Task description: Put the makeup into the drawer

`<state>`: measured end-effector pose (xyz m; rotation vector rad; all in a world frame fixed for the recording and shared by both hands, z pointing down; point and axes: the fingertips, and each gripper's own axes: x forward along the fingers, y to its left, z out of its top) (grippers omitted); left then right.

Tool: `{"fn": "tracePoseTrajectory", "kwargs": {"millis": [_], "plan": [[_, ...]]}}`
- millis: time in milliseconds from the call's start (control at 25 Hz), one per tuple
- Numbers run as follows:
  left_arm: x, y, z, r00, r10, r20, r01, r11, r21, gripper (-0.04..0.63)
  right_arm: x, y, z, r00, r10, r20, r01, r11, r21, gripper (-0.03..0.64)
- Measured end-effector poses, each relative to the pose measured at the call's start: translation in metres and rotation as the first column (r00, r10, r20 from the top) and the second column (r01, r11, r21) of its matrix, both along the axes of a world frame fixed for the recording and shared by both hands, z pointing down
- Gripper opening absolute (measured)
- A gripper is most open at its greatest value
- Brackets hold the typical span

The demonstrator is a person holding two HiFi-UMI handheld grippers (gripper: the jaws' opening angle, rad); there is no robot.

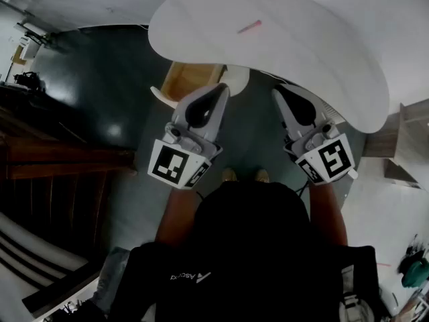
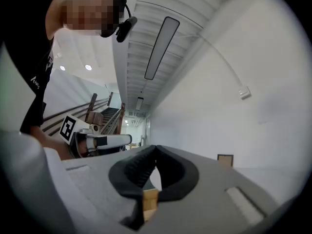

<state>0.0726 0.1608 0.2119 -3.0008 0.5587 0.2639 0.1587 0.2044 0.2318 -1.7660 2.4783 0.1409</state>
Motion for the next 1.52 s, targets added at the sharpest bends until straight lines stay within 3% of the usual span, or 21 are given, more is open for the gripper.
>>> {"fn": "tracePoseTrajectory", "kwargs": {"millis": [520,800,1240,1520], "plan": [[-0.02,-0.023,0.004,1.0,0.002,-0.005,-0.002,1.0,-0.009,0.011,-0.014,-0.022,0.004,1.0,-0.008,0.011,0.008,1.0,-0.012,0.003],[-0.035,-0.051,0.006,0.999,0.024,-0.023,-0.024,1.0,-0.014,0.011,-0.017,-0.05,0.004,0.999,0.017,-0.033,-0.018,0.999,-0.039,0.003],[-0.057,-0.113,0.013,0.998,0.038,-0.047,-0.039,0.999,-0.022,0.011,-0.022,-0.11,0.015,0.985,0.034,-0.166,-0.049,0.995,-0.086,0.003],[-0.03,-0.158,0.02,1.0,0.01,-0.027,-0.01,1.0,-0.025,0.011,0.019,-0.166,0.02,0.951,-0.021,-0.307,-0.009,0.995,-0.098,0.003]]}}
